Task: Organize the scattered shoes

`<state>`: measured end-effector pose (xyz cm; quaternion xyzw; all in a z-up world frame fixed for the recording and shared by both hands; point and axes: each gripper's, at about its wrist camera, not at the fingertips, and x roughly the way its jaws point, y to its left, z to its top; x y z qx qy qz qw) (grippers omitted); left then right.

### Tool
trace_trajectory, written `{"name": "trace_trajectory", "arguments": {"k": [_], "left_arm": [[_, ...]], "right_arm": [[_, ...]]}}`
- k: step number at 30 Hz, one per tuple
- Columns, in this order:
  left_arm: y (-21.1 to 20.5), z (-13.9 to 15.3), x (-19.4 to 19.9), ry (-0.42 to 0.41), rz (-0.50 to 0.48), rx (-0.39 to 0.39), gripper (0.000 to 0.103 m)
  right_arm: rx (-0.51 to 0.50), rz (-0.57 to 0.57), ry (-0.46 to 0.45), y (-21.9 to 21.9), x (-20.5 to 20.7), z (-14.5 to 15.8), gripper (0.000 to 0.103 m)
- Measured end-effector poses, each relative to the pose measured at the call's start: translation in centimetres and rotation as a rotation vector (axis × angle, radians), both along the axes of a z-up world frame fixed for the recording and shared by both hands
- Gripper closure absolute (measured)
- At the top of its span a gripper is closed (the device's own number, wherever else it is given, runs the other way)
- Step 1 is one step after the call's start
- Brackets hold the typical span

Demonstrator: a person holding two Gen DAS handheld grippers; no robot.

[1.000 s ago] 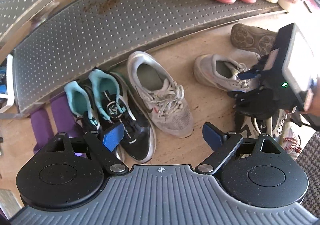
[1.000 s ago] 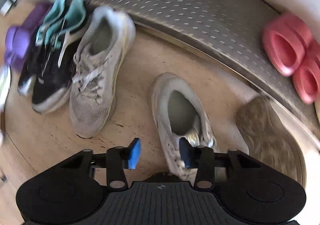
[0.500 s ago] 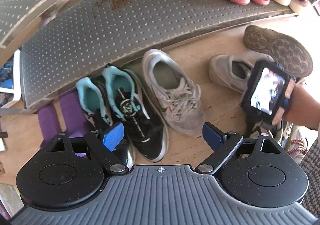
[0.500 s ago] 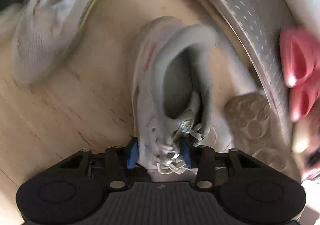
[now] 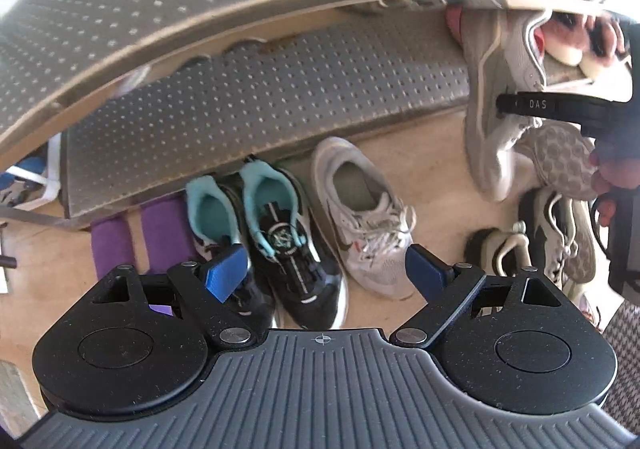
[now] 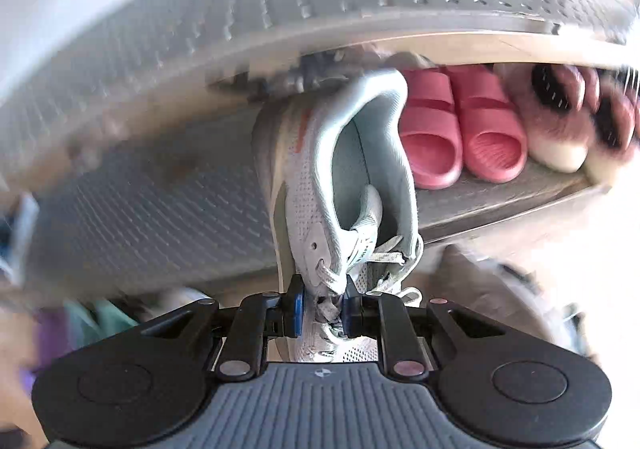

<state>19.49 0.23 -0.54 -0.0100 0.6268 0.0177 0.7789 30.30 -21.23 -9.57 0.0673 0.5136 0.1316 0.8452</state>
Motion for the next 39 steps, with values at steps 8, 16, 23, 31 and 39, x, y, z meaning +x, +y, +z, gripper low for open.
{"name": "trace_trajectory", "arguments": {"k": [8,16,23,31,39], "left_arm": [[1.6,0.1,0.2,0.007,0.014,0.014,0.013],[2.0,0.3,0.4,0.000,0.020,0.012,0.013],[1.7,-0.4,0.3,0.017,0.009,0.028,0.013],[0.8,-0.2,-0.2,0.013,-0.019,0.020,0.012],[0.4,-1.3,-0.2,0.058,-0.046,0.013,0.012]], "right_arm": [[-0.251,0.085,0.191,5.7,-3.8,-11.3,0.085],[-0.239,-0.182,0.385,4.9,-3.6,-15.8,0.086],[-0.063,-0.064,0.407,5.9,-1.6,-13.0,0.051],[-0.211,-0.017,0.147,3.0,-0.4,-8.5,0.016],[-0.061,-0.161,0.268,2.5,0.6,-13.5,0.009]]}}
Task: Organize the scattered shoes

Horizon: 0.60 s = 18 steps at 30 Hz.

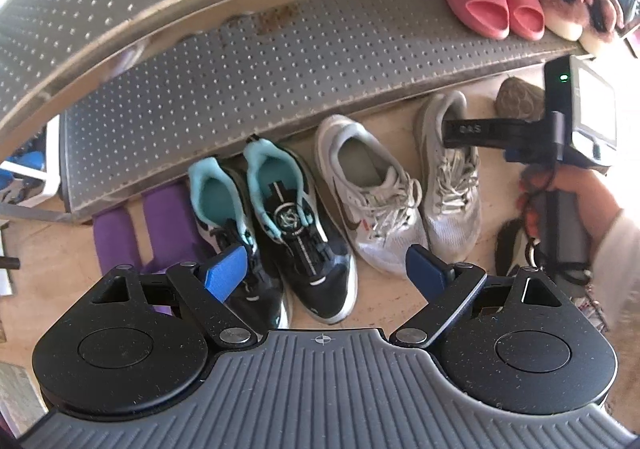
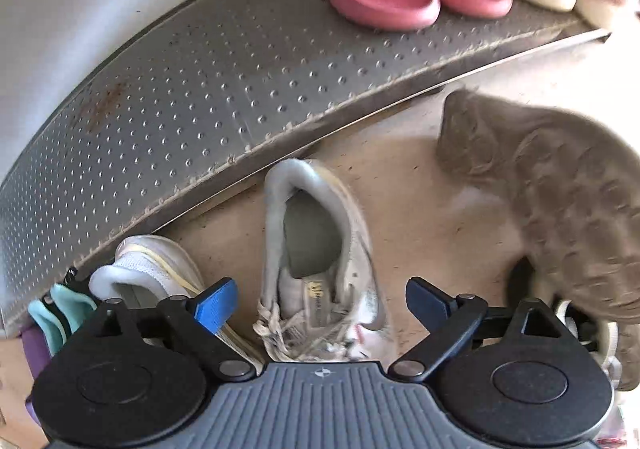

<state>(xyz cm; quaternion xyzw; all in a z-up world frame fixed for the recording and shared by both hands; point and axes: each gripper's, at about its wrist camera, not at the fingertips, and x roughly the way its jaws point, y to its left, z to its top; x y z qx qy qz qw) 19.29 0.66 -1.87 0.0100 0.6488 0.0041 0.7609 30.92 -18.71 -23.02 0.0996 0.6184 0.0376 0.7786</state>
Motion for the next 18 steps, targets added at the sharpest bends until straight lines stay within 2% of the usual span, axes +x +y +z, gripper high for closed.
{"name": "trace_trajectory", "arguments": {"k": [4,6,8,9,11,15,17,18], "left_arm": [[0.5,-0.2,0.3,0.001,0.019,0.013,0.012],[0.9,-0.4,0.5,0.007,0.031,0.015,0.012],[1.3,-0.6,0.6,0.015,0.041,0.017,0.012],[1.4,-0.7,0.6,0.019,0.046,0.018,0.012],[1.6,-0.9,0.6,0.026,0.048,0.015,0.012],[1.6,-0.9,0.5,0.027,0.041,0.016,0.012],[1.5,-0.8,0.5,0.024,0.033,0.018,0.012],[1.4,-0.8,0.4,0.024,0.030,0.018,0.012]], "right_arm": [[-0.017,0.087,0.031,1.7,-0.6,-0.6,0.009],[-0.112,0.180,0.027,3.2,-1.2,-0.8,0.014],[-0.191,0.256,0.016,4.1,-1.5,-1.5,0.032],[-0.212,0.285,0.014,4.5,-1.7,-1.9,0.034],[-0.212,0.270,-0.002,4.8,-1.9,-1.7,0.041],[-0.200,0.287,-0.043,4.8,-2.5,-1.4,0.043],[-0.168,0.355,-0.065,4.6,-3.1,-1.3,0.043],[-0.169,0.428,-0.081,5.2,-3.6,-1.1,0.043]]}}
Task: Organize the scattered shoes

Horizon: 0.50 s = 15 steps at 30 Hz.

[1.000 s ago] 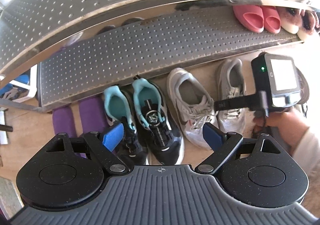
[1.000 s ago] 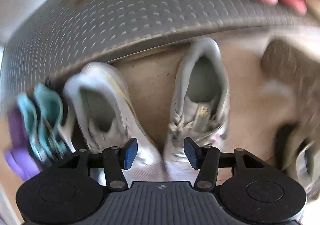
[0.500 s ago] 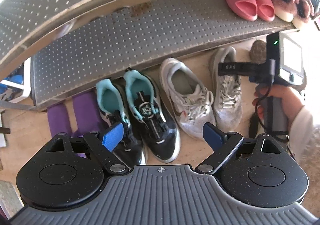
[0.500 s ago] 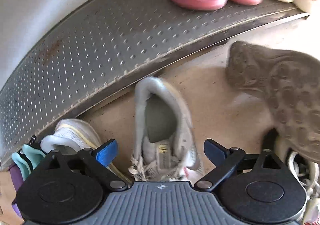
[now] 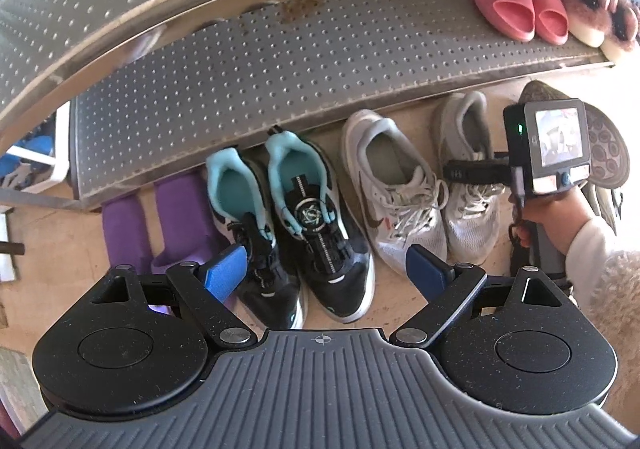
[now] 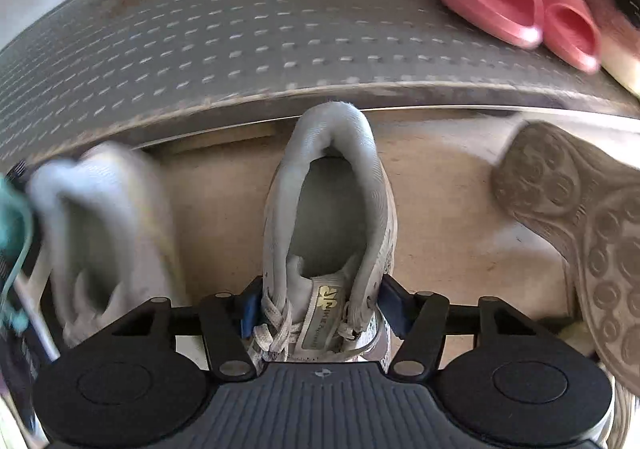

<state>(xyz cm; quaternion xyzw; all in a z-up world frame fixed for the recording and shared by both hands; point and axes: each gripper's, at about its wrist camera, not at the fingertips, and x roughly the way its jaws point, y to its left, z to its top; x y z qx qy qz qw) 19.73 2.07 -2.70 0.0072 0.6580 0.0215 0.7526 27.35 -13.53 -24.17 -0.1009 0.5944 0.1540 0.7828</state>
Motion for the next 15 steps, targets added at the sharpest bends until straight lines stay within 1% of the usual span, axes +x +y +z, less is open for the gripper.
{"name": "trace_trajectory", "arguments": {"k": [2,3,4,5,6,7,9,10,12,13,15], "left_arm": [[-0.1,-0.1,-0.1,0.001,-0.004,0.005,0.012],[-0.2,-0.1,-0.1,0.001,-0.005,0.007,0.012],[-0.2,-0.1,-0.1,0.001,-0.006,0.009,0.012],[-0.3,0.0,-0.1,-0.002,-0.008,0.013,0.012],[-0.3,0.0,-0.1,-0.004,-0.009,0.015,0.012],[-0.3,0.2,0.0,-0.011,-0.015,0.016,0.012],[-0.4,0.6,0.0,-0.021,-0.023,0.015,0.012],[-0.4,0.9,0.0,-0.030,-0.032,0.016,0.012],[-0.6,1.2,-0.1,-0.040,-0.046,0.019,0.012],[-0.9,1.4,-0.3,-0.049,-0.059,0.022,0.012],[-1.6,1.5,-0.8,-0.059,-0.083,0.023,0.012]], "right_arm": [[-0.018,0.150,-0.029,1.4,-1.0,0.2,0.043],[-0.051,0.189,-0.045,2.4,-1.4,0.3,0.043],[-0.062,0.160,-0.039,2.6,-1.2,0.2,0.043],[-0.059,0.089,-0.018,2.3,-0.6,0.2,0.042],[-0.048,-0.022,0.025,1.9,0.3,0.2,0.041],[-0.037,-0.092,0.062,1.5,0.7,0.2,0.038],[-0.007,-0.188,0.124,0.8,1.4,1.4,0.034],[0.021,-0.202,0.129,0.4,1.5,2.4,0.033],[0.058,-0.214,0.127,-0.5,1.7,4.8,0.024],[0.070,-0.219,0.132,-1.3,1.8,7.3,0.021],[0.082,-0.205,0.119,-3.6,1.1,13.0,0.021]]}}
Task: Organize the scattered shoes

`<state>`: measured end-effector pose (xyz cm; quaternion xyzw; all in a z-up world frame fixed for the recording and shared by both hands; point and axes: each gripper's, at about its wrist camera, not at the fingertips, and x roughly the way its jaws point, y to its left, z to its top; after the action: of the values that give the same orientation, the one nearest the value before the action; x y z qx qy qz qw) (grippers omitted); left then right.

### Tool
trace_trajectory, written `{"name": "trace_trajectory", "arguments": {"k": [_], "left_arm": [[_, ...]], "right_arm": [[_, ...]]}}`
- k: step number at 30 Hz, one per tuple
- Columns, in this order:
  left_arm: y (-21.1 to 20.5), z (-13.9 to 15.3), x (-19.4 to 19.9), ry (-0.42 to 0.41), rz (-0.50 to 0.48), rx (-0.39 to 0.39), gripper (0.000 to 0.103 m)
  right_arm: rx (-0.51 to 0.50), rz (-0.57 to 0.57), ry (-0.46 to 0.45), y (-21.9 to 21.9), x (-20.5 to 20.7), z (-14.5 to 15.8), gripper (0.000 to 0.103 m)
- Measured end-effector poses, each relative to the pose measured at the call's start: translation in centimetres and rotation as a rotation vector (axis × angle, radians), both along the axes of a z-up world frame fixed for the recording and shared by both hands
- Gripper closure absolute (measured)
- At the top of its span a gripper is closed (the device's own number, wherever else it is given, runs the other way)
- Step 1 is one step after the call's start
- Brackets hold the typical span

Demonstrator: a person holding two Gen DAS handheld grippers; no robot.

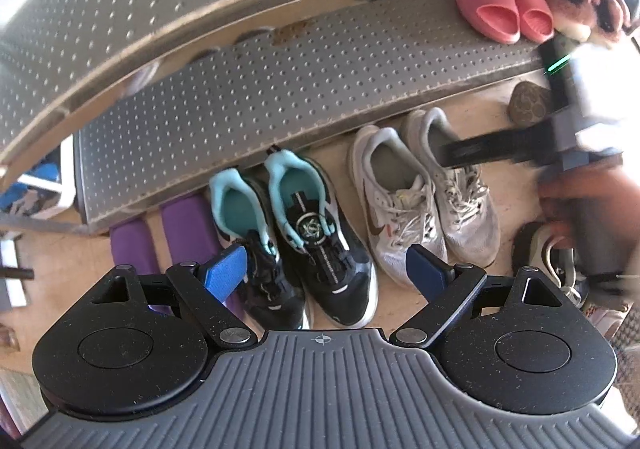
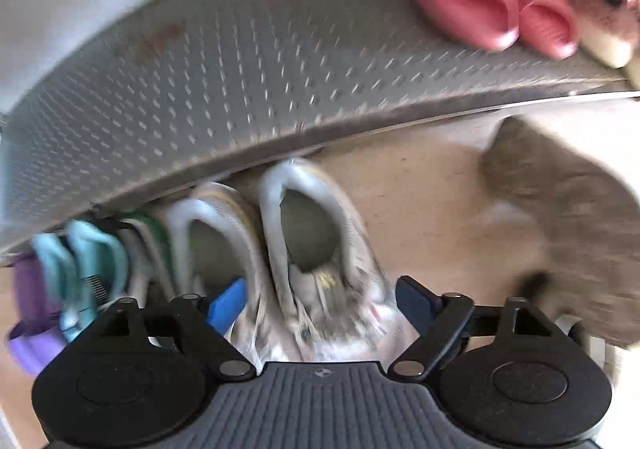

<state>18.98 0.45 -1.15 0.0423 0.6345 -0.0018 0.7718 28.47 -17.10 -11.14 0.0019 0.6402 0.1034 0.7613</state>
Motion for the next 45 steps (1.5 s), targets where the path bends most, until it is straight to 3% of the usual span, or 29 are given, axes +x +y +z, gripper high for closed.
{"name": "trace_trajectory", "arguments": {"k": [3,5,7,9,11,16,21,23,24,25,27,30,33,36,40,45], "left_arm": [[-2.0,-0.4,-1.3,-0.006,-0.077,-0.026,0.012],[-3.5,-1.0,-2.3,0.000,-0.130,-0.056,0.013],[-5.4,-1.9,-3.7,0.023,-0.188,-0.087,0.014],[-7.5,-2.9,-5.3,0.059,-0.238,-0.086,0.014],[-9.0,-3.1,-6.7,0.073,-0.277,-0.065,0.014],[-10.6,-1.9,-8.9,0.059,-0.291,0.037,0.014],[-10.1,-0.9,-10.3,0.057,-0.248,0.046,0.013],[-10.6,-1.9,-10.6,0.049,-0.212,-0.024,0.019],[-10.8,-2.4,-10.6,0.053,-0.202,-0.057,0.029],[-11.4,-3.5,-10.7,0.075,-0.180,-0.123,0.042],[-12.6,-5.5,-10.7,0.124,-0.140,-0.228,0.054],[-15.6,-8.5,-9.9,0.156,-0.127,-0.301,0.054],[-18.6,-11.3,-8.7,0.142,-0.131,-0.296,0.047],[-20.3,-15.0,-6.9,0.171,-0.083,-0.328,0.050],[-21.1,-18.8,-4.3,0.194,0.032,-0.425,0.058],[-24.1,-22.1,-2.3,0.218,-0.007,-0.359,0.058]], "right_arm": [[0.027,0.017,-0.084,-4.5,-2.4,7.7,0.012],[0.069,-0.014,-0.165,-8.1,-4.4,11.4,0.004],[0.144,-0.080,-0.264,-12.5,-6.9,14.4,0.003],[0.198,-0.191,-0.270,-16.2,-8.3,13.9,0.005],[0.144,-0.297,-0.173,-17.4,-7.6,13.1,0.015],[0.178,-0.325,-0.218,-18.7,-6.5,13.4,0.016],[0.274,-0.404,-0.228,-20.0,-6.8,14.2,0.013],[0.303,-0.394,-0.219,-20.3,-7.3,14.5,0.010],[0.309,-0.366,-0.208,-20.1,-7.4,14.4,0.009],[0.298,-0.318,-0.192,-19.4,-7.4,14.1,0.009],[0.199,-0.146,-0.154,-17.4,-7.5,13.1,0.010],[0.015,-0.016,-0.172,-16.9,-8.1,12.0,0.009],[-0.064,-0.032,-0.193,-18.6,-8.2,11.7,0.009],[-0.058,-0.102,-0.215,-21.0,-8.0,12.0,0.008],[-0.038,-0.164,-0.242,-23.2,-8.0,12.6,0.008],[0.005,-0.194,-0.267,-24.1,-8.0,13.8,0.007]]}}
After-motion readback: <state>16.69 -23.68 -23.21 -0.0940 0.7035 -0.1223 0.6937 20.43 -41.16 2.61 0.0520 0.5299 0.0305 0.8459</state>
